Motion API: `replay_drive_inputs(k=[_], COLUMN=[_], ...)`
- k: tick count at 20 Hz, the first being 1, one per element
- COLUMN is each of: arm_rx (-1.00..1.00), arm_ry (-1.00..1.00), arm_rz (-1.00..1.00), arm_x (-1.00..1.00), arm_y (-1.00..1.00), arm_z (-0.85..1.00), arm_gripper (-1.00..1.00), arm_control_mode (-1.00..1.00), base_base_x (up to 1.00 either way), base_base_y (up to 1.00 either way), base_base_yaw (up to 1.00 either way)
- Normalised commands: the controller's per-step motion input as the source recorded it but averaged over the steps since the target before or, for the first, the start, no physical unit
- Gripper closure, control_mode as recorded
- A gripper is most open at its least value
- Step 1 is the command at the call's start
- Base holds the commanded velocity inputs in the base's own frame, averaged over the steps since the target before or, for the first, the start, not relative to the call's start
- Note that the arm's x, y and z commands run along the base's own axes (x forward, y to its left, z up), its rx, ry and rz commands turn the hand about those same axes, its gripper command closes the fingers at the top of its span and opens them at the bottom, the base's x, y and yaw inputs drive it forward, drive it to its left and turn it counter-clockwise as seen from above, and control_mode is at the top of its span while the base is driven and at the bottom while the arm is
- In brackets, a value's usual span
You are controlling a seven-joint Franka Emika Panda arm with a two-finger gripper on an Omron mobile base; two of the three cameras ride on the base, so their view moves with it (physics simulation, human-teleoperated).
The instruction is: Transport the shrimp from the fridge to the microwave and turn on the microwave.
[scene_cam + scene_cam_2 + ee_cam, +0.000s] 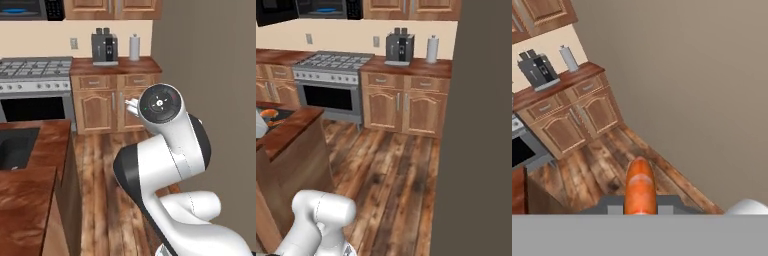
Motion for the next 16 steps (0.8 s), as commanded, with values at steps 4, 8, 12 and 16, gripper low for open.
replay_drive_inputs(k=[4, 8, 12, 16], arm_rx=[0.00, 0.00, 0.00, 0.00], arm_ry=[0.00, 0.00, 0.00, 0.00], arm_rz=[0.00, 0.00, 0.00, 0.00], arm_x=[0.00, 0.00, 0.00, 0.00], arm_y=[0.00, 0.00, 0.00, 0.00], arm_z=[0.00, 0.00, 0.00, 0.00], arm_gripper=[1.00, 1.00, 1.00, 1.00], arm_control_mode=[1.00, 1.00, 1.00, 1.00], base_base_x=[0.74, 0.78, 0.80, 0.80], base_base_y=[-0.38, -0.33, -0.29, -0.29], base_base_yaw=[0.14, 0.16, 0.18, 0.19])
